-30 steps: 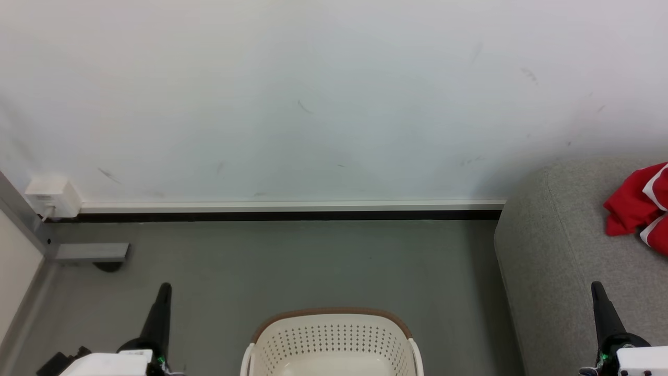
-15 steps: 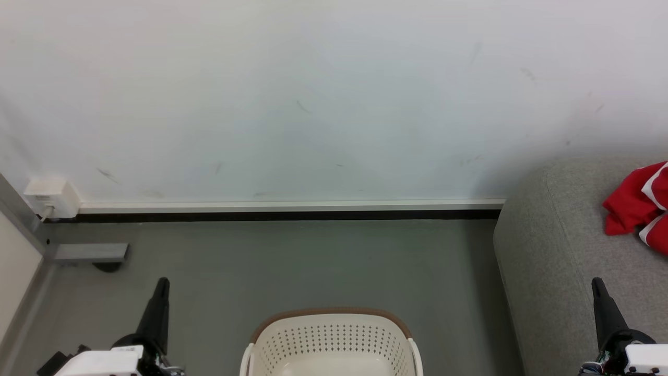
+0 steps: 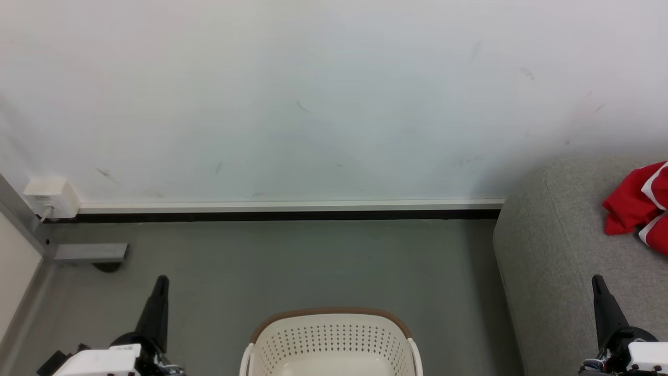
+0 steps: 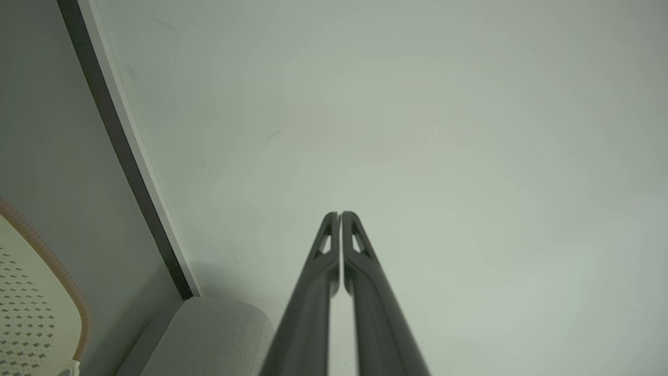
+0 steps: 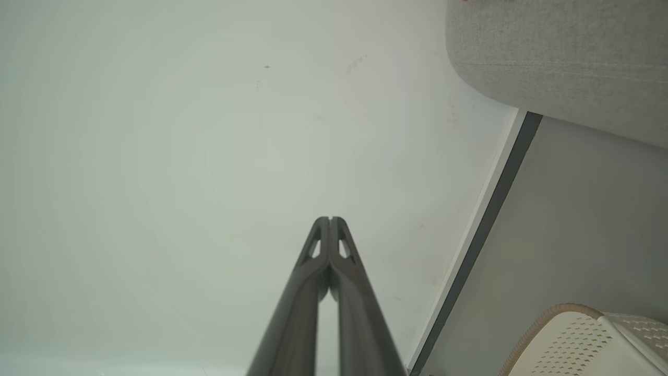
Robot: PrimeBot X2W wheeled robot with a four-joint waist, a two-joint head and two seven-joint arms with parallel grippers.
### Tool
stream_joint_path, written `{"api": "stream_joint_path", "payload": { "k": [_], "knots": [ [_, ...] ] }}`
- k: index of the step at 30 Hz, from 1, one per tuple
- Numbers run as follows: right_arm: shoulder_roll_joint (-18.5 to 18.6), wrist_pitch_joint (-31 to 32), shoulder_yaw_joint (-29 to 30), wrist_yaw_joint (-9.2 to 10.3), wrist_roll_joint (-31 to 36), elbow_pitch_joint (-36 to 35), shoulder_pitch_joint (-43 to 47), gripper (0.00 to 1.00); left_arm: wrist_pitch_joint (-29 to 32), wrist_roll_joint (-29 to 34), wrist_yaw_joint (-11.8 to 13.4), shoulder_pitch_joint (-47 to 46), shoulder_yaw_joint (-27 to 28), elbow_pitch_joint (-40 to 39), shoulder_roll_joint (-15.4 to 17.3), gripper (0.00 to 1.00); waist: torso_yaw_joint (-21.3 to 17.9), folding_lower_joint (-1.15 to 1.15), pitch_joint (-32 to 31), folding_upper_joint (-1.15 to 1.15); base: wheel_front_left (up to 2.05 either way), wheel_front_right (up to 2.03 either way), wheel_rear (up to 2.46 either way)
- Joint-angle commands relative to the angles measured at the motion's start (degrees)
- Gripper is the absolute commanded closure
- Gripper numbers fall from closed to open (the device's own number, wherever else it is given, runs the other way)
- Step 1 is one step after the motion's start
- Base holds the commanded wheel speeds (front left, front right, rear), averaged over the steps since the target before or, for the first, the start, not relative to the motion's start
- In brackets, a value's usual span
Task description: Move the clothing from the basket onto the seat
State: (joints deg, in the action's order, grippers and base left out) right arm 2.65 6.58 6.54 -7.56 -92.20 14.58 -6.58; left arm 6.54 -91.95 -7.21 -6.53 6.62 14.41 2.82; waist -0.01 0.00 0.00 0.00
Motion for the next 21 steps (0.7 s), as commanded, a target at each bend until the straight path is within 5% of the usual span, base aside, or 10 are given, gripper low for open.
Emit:
{"api": "stream_joint_path", "payload": {
  "k": [1,21],
  "knots": [
    [0.42,0.27,0.25,0.14,-0.22,-0.27,-0.35,1.0,0.32,-0.68,-0.37,-0.37,0.15,-0.15,0.11,1.0,0.01,0.0,0.0,0.0,0.0,0.0,0.0],
    [0.42,0.27,0.25,0.14,-0.22,-0.27,-0.34,1.0,0.32,-0.68,-0.37,-0.36,0.14,-0.14,0.11,1.0,0.01,0.0,0.0,0.0,0.0,0.0,0.0]
  ]
}}
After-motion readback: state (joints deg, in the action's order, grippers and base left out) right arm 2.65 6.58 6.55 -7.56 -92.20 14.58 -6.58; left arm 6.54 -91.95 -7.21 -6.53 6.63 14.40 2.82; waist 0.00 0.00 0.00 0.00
